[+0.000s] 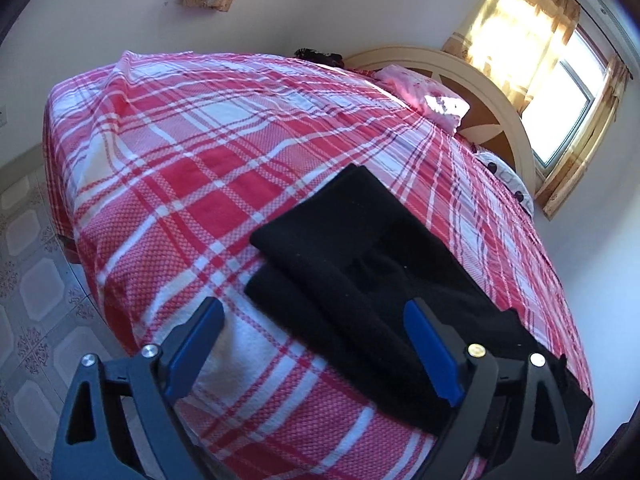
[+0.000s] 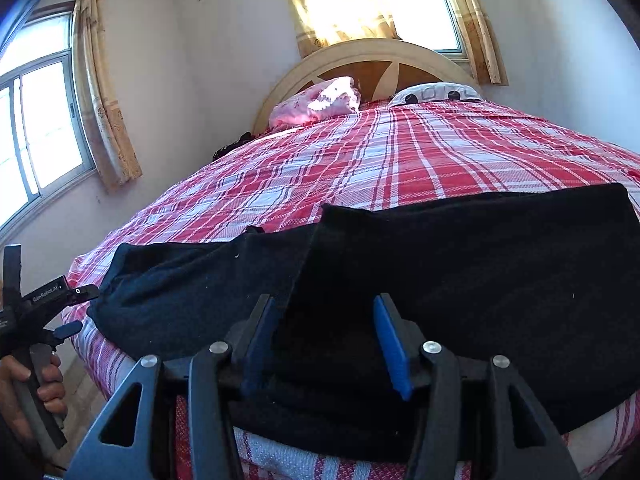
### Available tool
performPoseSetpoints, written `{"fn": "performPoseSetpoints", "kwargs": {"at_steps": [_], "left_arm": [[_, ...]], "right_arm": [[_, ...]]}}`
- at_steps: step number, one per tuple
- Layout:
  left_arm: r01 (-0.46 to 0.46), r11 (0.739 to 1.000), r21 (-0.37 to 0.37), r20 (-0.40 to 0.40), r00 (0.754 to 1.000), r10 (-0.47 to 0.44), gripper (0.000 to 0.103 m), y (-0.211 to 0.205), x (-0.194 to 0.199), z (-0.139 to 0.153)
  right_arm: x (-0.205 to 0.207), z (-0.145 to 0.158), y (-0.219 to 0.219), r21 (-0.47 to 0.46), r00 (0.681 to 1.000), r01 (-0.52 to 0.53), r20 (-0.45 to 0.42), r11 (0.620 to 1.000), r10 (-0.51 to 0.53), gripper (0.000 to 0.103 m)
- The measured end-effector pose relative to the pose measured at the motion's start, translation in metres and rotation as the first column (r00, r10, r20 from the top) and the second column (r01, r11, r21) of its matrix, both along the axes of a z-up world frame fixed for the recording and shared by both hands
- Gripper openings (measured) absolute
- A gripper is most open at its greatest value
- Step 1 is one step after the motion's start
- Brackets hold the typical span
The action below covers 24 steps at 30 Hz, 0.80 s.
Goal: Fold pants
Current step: 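Grasp the folded black pants edge with the left gripper and lift it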
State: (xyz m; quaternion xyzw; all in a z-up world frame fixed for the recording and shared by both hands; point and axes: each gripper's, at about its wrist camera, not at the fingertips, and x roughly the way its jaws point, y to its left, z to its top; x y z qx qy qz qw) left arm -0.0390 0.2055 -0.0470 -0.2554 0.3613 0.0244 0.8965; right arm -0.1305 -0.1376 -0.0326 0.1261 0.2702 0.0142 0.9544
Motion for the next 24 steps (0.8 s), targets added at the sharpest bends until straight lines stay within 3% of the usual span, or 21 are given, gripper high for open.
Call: {"fn": "performPoseSetpoints", "kwargs": {"at_steps": [4, 7, 9, 15, 19, 21, 22, 24], "left_arm": [[0.021, 0.999, -0.036, 0.002, 1.000, -0.021, 0.093, -0.008, 0.006, 0.000], [0.067, 0.990, -0.121, 0.012, 0.998, -0.066, 0.089, -0.013, 0.001, 0.001], [0.081, 0.987, -0.138, 0.014, 0.997, -0.080, 0.089, -0.017, 0.002, 0.000], [0.045, 0.974, -0.222, 0.012, 0.999, -0.044, 0.089, -0.011, 0.004, -0.002], [-0.011, 0.943, -0.333, 0.032, 0.999, 0.023, 0.088, 0.005, 0.017, -0.005], [-0.036, 0.924, -0.380, 0.037, 0.998, 0.054, 0.083, 0.009, 0.019, -0.007], [-0.038, 0.925, -0.378, 0.040, 0.998, 0.058, 0.075, 0.008, 0.019, -0.007], [-0.026, 0.950, -0.311, 0.027, 0.999, 0.036, 0.054, 0.001, 0.020, -0.009]], "right_arm": [[-0.001, 0.000, 0.003, -0.019, 1.000, -0.006, 0.004, 1.000, 0.006, 0.057], [-0.001, 0.001, 0.000, 0.004, 1.000, -0.010, 0.008, 1.000, 0.010, 0.057], [-0.001, 0.001, -0.002, 0.016, 1.000, -0.010, 0.010, 1.000, 0.010, 0.057], [-0.001, 0.000, 0.000, 0.013, 1.000, -0.013, 0.014, 1.000, 0.013, 0.058], [-0.002, 0.000, -0.001, 0.029, 1.000, -0.009, 0.021, 1.000, 0.008, 0.058], [-0.003, -0.001, -0.002, 0.038, 1.000, -0.008, 0.025, 0.999, 0.007, 0.058], [-0.003, -0.001, -0.003, 0.043, 1.000, -0.009, 0.026, 0.999, 0.007, 0.058], [-0.004, -0.001, -0.004, 0.056, 1.000, -0.007, 0.030, 0.998, 0.006, 0.058]]}}
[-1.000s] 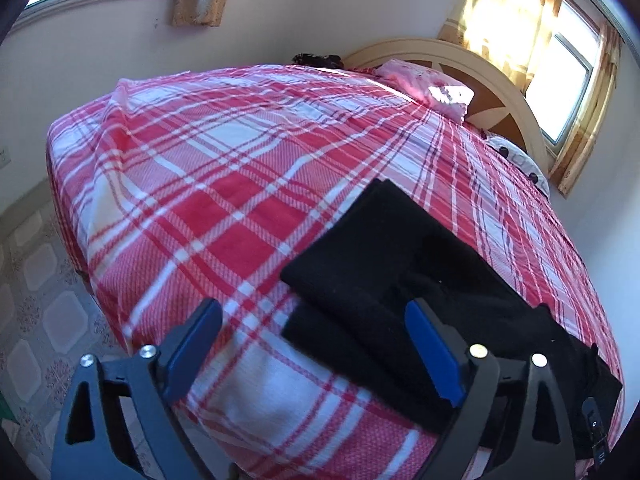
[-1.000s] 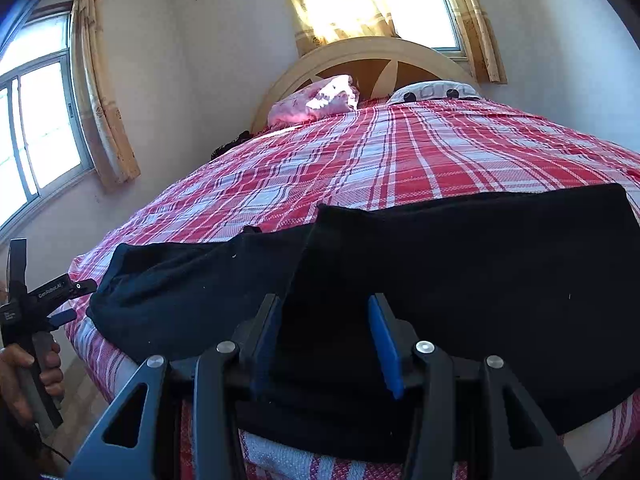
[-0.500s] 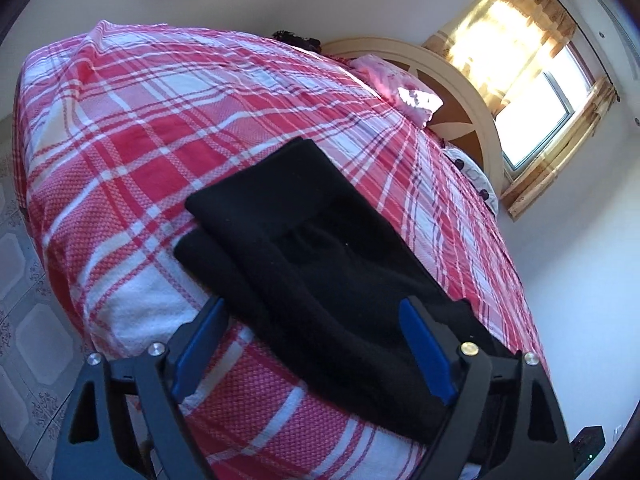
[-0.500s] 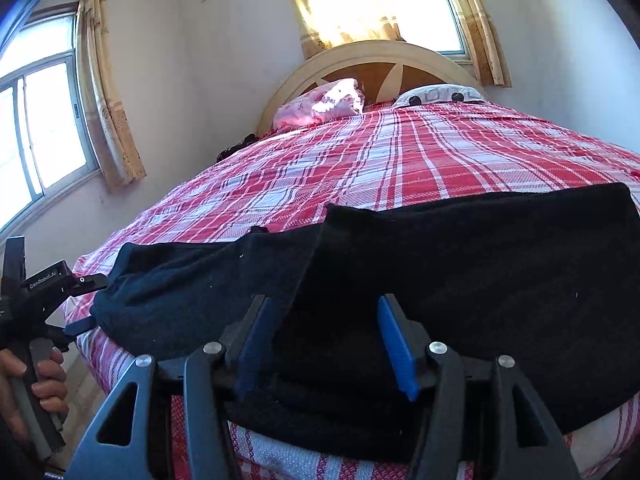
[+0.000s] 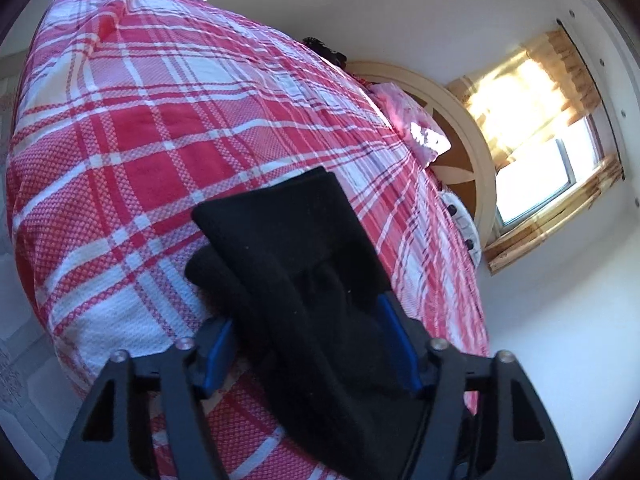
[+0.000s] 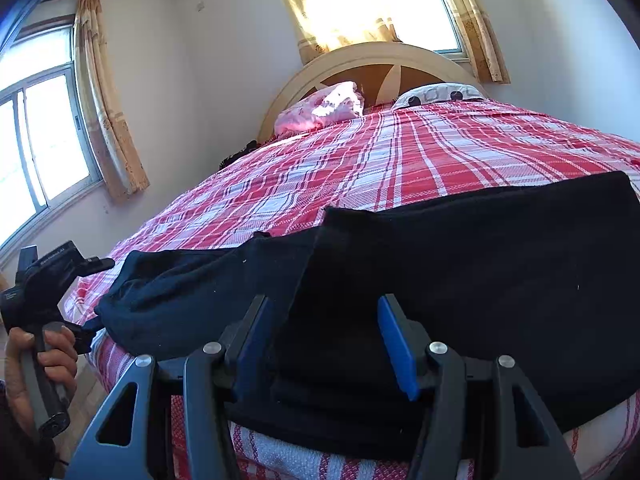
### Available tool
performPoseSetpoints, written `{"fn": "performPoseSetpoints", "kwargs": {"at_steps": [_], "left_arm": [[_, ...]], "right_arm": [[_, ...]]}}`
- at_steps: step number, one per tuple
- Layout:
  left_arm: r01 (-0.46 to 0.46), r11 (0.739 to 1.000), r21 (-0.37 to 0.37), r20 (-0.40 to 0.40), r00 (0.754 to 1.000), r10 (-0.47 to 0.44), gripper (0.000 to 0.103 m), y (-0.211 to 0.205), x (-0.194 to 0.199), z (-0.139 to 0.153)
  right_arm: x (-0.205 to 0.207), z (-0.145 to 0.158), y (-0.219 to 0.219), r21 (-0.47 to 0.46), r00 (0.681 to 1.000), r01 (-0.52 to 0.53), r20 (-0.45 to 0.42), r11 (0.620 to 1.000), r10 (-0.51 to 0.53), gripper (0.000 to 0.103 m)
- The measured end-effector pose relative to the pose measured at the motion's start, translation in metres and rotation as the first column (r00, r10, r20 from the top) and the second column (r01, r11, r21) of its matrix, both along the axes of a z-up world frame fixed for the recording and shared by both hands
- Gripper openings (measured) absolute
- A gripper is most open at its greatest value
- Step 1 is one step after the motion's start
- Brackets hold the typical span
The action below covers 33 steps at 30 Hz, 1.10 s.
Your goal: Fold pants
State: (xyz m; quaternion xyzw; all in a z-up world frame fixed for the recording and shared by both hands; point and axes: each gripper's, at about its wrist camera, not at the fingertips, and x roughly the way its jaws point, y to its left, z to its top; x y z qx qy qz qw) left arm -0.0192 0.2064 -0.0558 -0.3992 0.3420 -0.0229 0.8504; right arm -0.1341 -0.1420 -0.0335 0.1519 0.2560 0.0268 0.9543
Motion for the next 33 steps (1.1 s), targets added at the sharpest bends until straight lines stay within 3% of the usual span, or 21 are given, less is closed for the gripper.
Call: {"fn": "performPoseSetpoints", "kwargs": {"at_steps": [1, 2, 7, 12, 16, 20, 24, 26, 27, 29, 30, 33], "left_arm": [[0.009, 0.999, 0.045, -0.009, 1.000, -0.008, 0.034, -0.004, 0.001, -0.002], [0.018, 0.998, 0.065, -0.012, 1.000, -0.017, 0.024, -0.005, 0.002, -0.003], [0.069, 0.995, 0.068, 0.029, 0.997, -0.071, 0.018, -0.003, 0.002, 0.005], [0.110, 0.977, 0.183, 0.114, 0.985, -0.133, 0.017, -0.019, -0.001, 0.035], [0.175, 0.934, 0.310, 0.226, 0.941, -0.251, 0.017, -0.052, -0.002, 0.070], [0.283, 0.884, 0.372, 0.315, 0.857, -0.407, 0.017, -0.100, -0.004, 0.099], [0.413, 0.799, 0.437, 0.367, 0.729, -0.578, 0.016, -0.168, -0.017, 0.119], [0.480, 0.740, 0.472, 0.367, 0.656, -0.660, 0.016, -0.204, -0.030, 0.119], [0.514, 0.697, 0.500, 0.352, 0.615, -0.705, 0.016, -0.226, -0.038, 0.115], [0.557, 0.633, 0.537, 0.321, 0.559, -0.764, 0.016, -0.252, -0.051, 0.105], [0.584, 0.587, 0.561, 0.295, 0.521, -0.801, 0.016, -0.270, -0.058, 0.095], [0.592, 0.475, 0.651, 0.216, 0.456, -0.863, 0.016, -0.301, -0.077, 0.068]], "right_arm": [[0.000, 0.000, 0.000, 0.004, 1.000, 0.002, 0.001, 1.000, -0.002, 0.058], [0.000, 0.000, 0.000, 0.004, 1.000, 0.004, 0.002, 1.000, -0.004, 0.058], [-0.001, 0.003, 0.002, -0.017, 1.000, -0.003, 0.003, 1.000, 0.003, 0.058], [-0.024, 0.015, -0.034, 0.113, 0.989, 0.115, 0.079, 0.987, -0.124, 0.059], [-0.035, 0.014, -0.069, 0.183, 0.973, 0.220, 0.036, 0.958, -0.230, 0.059], [-0.050, 0.011, -0.096, 0.230, 0.961, 0.264, 0.021, 0.937, -0.276, 0.059], [-0.059, 0.015, -0.109, 0.243, 0.955, 0.279, 0.027, 0.929, -0.294, 0.059], [-0.064, 0.017, -0.114, 0.278, 0.956, 0.271, 0.034, 0.922, -0.291, 0.059], [-0.067, 0.017, -0.117, 0.294, 0.957, 0.265, 0.037, 0.918, -0.288, 0.059], [-0.072, 0.018, -0.123, 0.322, 0.957, 0.257, 0.047, 0.911, -0.286, 0.059], [-0.076, 0.018, -0.125, 0.332, 0.956, 0.254, 0.054, 0.909, -0.287, 0.059], [-0.084, 0.014, -0.132, 0.366, 0.955, 0.255, 0.052, 0.895, -0.293, 0.059]]}}
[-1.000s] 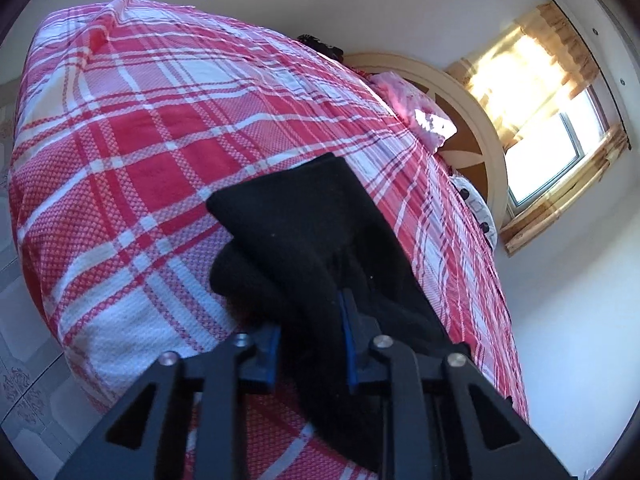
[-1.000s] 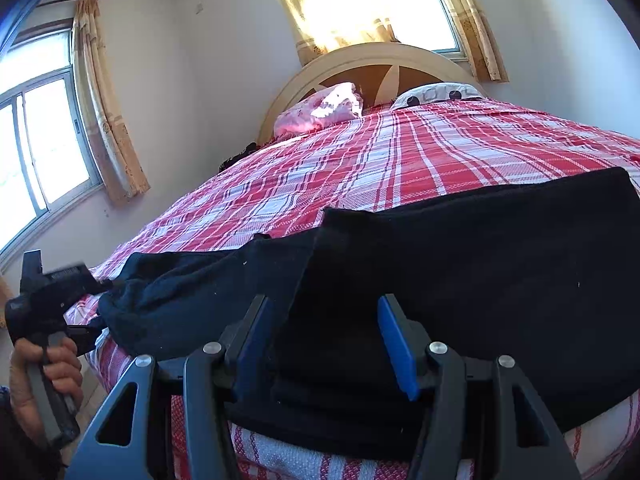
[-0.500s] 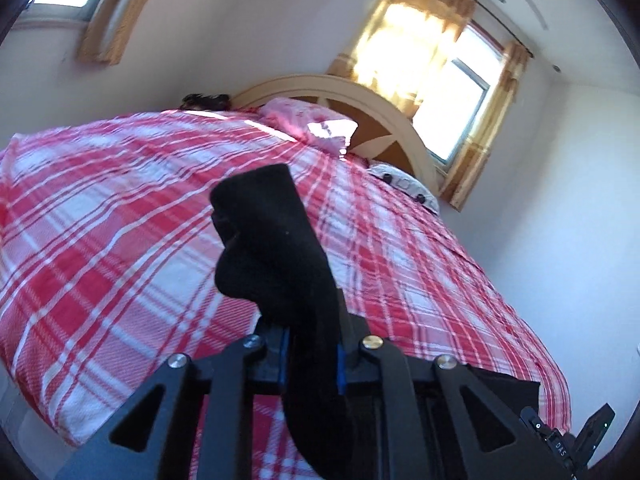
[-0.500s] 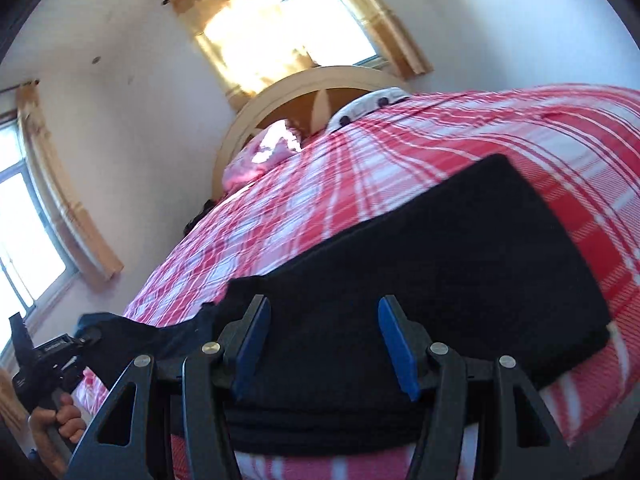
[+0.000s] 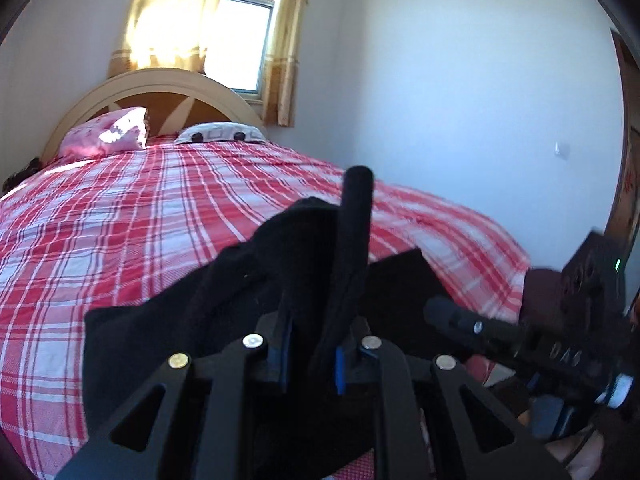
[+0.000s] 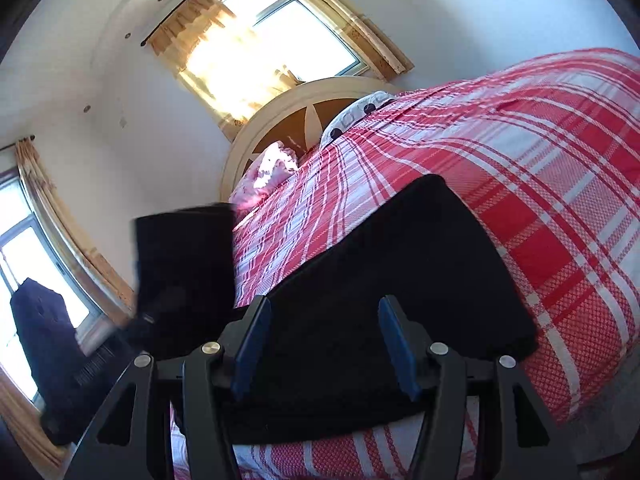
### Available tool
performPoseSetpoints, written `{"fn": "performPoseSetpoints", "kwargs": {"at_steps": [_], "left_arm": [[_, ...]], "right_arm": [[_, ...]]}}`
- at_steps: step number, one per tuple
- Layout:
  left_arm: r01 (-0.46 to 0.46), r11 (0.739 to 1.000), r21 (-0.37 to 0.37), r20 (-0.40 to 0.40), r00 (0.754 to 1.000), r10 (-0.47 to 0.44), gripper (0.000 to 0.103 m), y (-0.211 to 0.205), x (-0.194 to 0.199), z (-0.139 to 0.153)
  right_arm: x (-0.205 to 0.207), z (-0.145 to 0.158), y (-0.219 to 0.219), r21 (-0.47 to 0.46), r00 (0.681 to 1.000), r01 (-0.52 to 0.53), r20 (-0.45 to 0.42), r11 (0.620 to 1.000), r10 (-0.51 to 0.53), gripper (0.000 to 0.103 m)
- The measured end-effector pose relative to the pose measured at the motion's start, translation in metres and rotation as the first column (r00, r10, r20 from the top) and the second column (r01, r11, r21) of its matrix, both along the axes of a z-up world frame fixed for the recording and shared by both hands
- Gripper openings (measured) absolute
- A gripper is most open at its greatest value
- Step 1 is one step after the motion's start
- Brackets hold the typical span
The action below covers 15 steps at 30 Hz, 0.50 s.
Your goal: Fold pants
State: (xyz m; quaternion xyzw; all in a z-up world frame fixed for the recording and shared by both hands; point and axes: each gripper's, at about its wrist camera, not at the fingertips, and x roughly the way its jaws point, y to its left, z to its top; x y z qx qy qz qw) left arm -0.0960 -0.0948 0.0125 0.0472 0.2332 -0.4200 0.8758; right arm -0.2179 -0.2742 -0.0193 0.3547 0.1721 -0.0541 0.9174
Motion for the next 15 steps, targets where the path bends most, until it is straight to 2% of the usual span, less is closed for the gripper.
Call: {"fn": "performPoseSetpoints", "kwargs": {"at_steps": [3, 5, 7, 9, 10, 12, 14, 15], "left_arm": [[0.017, 0.995, 0.102, 0.042, 0.999, -0.022, 0.016, -0.013, -0.009, -0.025], [0.035, 0.993, 0.115, 0.038, 0.998, -0.040, 0.016, -0.011, -0.010, -0.031], [0.049, 0.991, 0.127, 0.081, 0.995, -0.059, 0.017, -0.007, -0.013, -0.029], [0.057, 0.989, 0.137, 0.087, 0.994, -0.069, 0.022, -0.004, -0.015, -0.026], [0.075, 0.988, 0.134, 0.075, 0.994, -0.086, 0.026, -0.003, -0.018, -0.024], [0.123, 0.984, 0.129, 0.053, 0.990, -0.131, 0.041, 0.007, -0.022, -0.019], [0.128, 0.984, 0.122, 0.069, 0.988, -0.137, 0.060, 0.019, -0.026, -0.016], [0.117, 0.987, 0.112, 0.086, 0.988, -0.127, 0.062, 0.030, -0.029, -0.012]], "right_arm": [[-0.007, -0.008, -0.006, 0.057, 1.000, 0.003, 0.002, 0.998, -0.003, 0.059], [-0.008, -0.012, -0.009, 0.083, 1.000, -0.008, 0.010, 0.997, 0.007, 0.059], [-0.006, -0.014, -0.009, 0.104, 0.999, -0.028, 0.024, 0.994, 0.026, 0.059], [-0.003, -0.017, -0.011, 0.153, 0.998, -0.061, 0.044, 0.986, 0.055, 0.059], [-0.001, -0.018, -0.013, 0.181, 0.996, -0.079, 0.056, 0.980, 0.070, 0.059], [0.005, -0.020, -0.017, 0.241, 0.992, -0.118, 0.072, 0.963, 0.104, 0.062], [0.010, -0.019, -0.020, 0.269, 0.988, -0.148, 0.075, 0.952, 0.132, 0.067], [0.013, -0.018, -0.022, 0.286, 0.987, -0.158, 0.082, 0.945, 0.140, 0.070]]}}
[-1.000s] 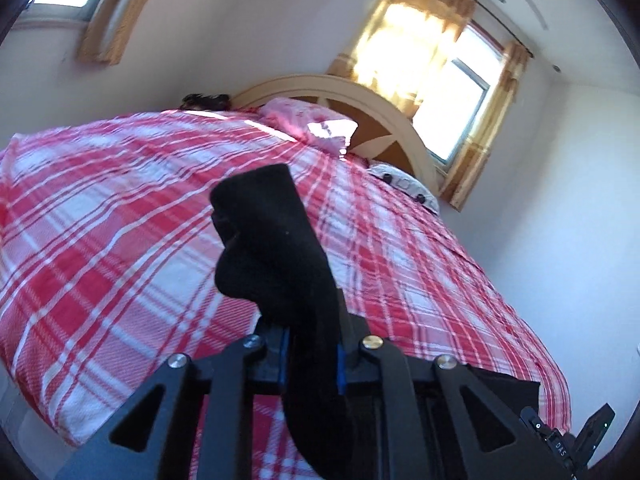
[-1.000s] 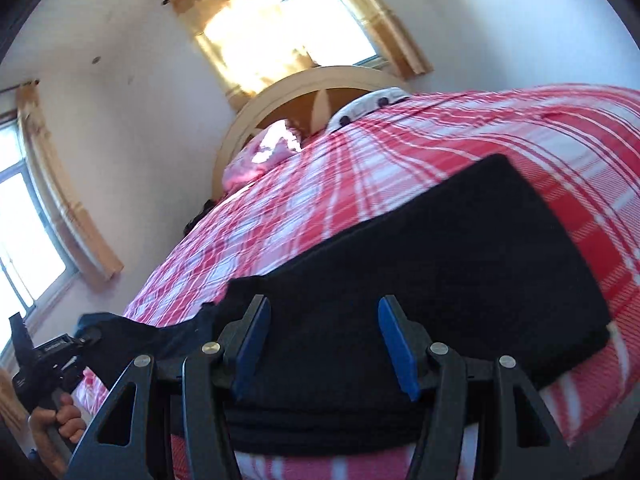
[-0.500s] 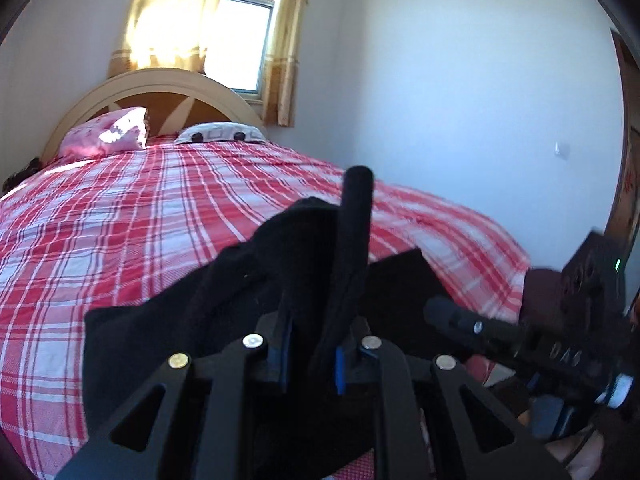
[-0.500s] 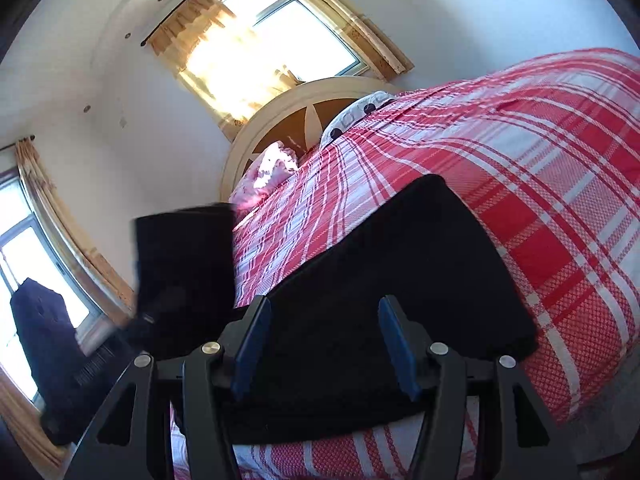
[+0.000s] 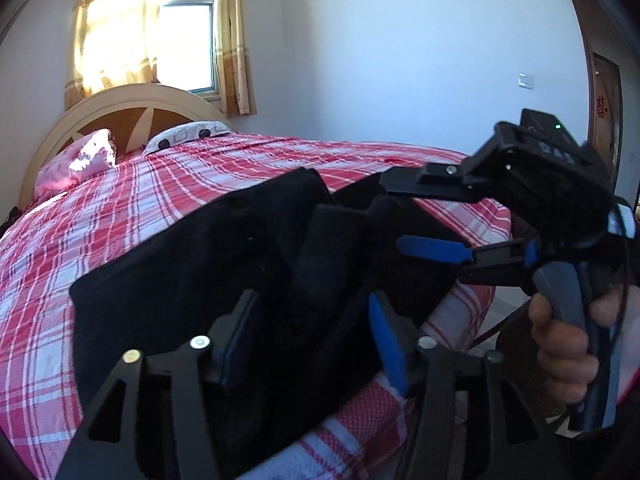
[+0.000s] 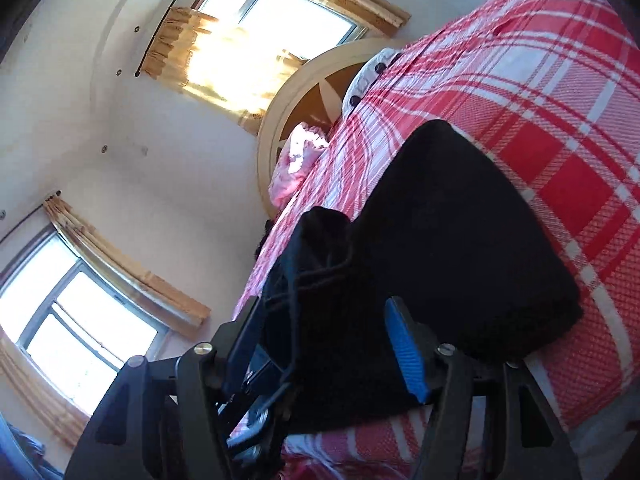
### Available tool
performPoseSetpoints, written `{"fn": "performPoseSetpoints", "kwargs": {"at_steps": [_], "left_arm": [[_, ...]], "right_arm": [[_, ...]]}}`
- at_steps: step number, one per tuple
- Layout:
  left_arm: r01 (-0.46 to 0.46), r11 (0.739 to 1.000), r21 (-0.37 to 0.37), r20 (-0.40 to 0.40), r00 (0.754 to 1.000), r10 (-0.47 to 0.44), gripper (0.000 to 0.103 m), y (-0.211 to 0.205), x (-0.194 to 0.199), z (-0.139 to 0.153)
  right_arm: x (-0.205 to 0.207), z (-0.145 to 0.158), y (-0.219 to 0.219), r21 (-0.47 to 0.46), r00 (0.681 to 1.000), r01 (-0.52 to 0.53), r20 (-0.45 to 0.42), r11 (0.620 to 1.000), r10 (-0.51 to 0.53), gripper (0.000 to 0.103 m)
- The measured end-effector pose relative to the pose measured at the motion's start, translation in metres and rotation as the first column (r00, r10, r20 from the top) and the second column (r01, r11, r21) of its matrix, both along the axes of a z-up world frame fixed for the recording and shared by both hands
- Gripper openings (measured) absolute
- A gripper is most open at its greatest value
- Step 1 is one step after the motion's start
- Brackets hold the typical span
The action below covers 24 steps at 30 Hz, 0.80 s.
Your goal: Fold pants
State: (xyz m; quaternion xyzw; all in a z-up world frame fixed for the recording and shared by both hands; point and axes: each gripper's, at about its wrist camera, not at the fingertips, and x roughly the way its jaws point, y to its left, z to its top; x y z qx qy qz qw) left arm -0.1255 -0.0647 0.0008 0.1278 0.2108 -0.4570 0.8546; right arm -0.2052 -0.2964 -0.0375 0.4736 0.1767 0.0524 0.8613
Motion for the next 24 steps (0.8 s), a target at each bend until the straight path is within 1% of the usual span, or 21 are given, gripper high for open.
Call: {"fn": "performPoseSetpoints", "kwargs": {"at_steps": [2, 3, 5, 7, 9, 10, 12, 13, 14, 15, 16, 17, 18, 20, 22, 23, 24], "left_arm": [[-0.030, 0.999, -0.017, -0.001, 1.000, 0.030, 0.062, 0.016, -0.002, 0.005], [-0.044, 0.999, -0.030, -0.012, 0.999, 0.044, 0.062, 0.023, 0.000, 0.006], [-0.103, 0.992, -0.068, -0.052, 0.994, 0.100, 0.063, 0.042, 0.007, 0.011], [-0.167, 0.982, -0.093, -0.089, 0.983, 0.159, 0.063, 0.057, 0.016, 0.015], [-0.212, 0.971, -0.109, -0.129, 0.972, 0.198, 0.064, 0.071, 0.024, 0.017], [-0.228, 0.967, -0.110, -0.139, 0.967, 0.212, 0.067, 0.072, 0.027, 0.016], [-0.261, 0.959, -0.112, -0.142, 0.959, 0.245, 0.068, 0.075, 0.030, 0.015], [-0.273, 0.955, -0.115, -0.143, 0.956, 0.256, 0.068, 0.076, 0.030, 0.014], [-0.279, 0.953, -0.119, -0.148, 0.954, 0.261, 0.068, 0.076, 0.033, 0.013], [-0.282, 0.951, -0.124, -0.153, 0.953, 0.263, 0.068, 0.078, 0.034, 0.013], [-0.283, 0.951, -0.127, -0.157, 0.952, 0.263, 0.068, 0.079, 0.035, 0.012], [-0.283, 0.950, -0.129, -0.159, 0.952, 0.262, 0.068, 0.080, 0.034, 0.012], [-0.282, 0.950, -0.132, -0.160, 0.952, 0.261, 0.068, 0.080, 0.032, 0.012], [-0.285, 0.949, -0.137, -0.162, 0.951, 0.263, 0.069, 0.082, 0.036, 0.013], [-0.296, 0.945, -0.142, -0.177, 0.947, 0.270, 0.072, 0.083, 0.041, 0.012], [-0.300, 0.943, -0.143, -0.188, 0.944, 0.272, 0.072, 0.084, 0.044, 0.012], [-0.305, 0.942, -0.141, -0.200, 0.940, 0.275, 0.072, 0.084, 0.045, 0.010]], "right_arm": [[0.004, -0.003, -0.006, 0.057, 1.000, -0.008, 0.008, 0.998, 0.007, 0.072], [0.006, -0.004, -0.008, 0.081, 1.000, -0.013, 0.008, 0.997, 0.013, 0.072], [0.012, -0.006, -0.009, 0.106, 1.000, -0.020, 0.004, 0.994, 0.019, 0.072], [0.019, -0.005, -0.007, 0.114, 1.000, -0.014, 0.002, 0.993, 0.014, 0.072], [0.022, -0.001, 0.000, 0.082, 1.000, -0.015, -0.009, 0.996, 0.015, 0.076], [0.025, 0.003, 0.007, 0.034, 0.999, -0.019, -0.034, 0.999, 0.020, 0.076], [0.028, 0.012, 0.025, -0.079, 0.997, -0.037, -0.076, 0.996, 0.031, 0.076], [0.031, 0.017, 0.035, -0.150, 0.995, -0.047, -0.097, 0.988, 0.033, 0.076], [0.034, 0.023, 0.051, -0.254, 0.992, -0.065, -0.120, 0.965, 0.036, 0.076], [0.036, 0.026, 0.063, -0.328, 0.990, -0.077, -0.134, 0.941, 0.035, 0.075], [0.038, 0.029, 0.076, -0.413, 0.989, -0.084, -0.149, 0.907, 0.023, 0.075], [0.039, 0.028, 0.082, -0.457, 0.988, -0.083, -0.155, 0.885, 0.012, 0.069], [0.040, 0.029, 0.088, -0.489, 0.987, -0.087, -0.157, 0.868, 0.010, 0.058], [0.040, 0.029, 0.083, -0.479, 0.989, -0.065, -0.150, 0.875, -0.008, 0.055], [0.040, 0.027, 0.067, -0.424, 0.989, -0.001, -0.131, 0.906, -0.061, 0.055], [0.042, 0.023, 0.056, -0.374, 0.988, 0.028, -0.129, 0.927, -0.082, 0.055], [0.048, 0.019, 0.051, -0.335, 0.988, 0.023, -0.138, 0.942, -0.073, 0.055]]}}
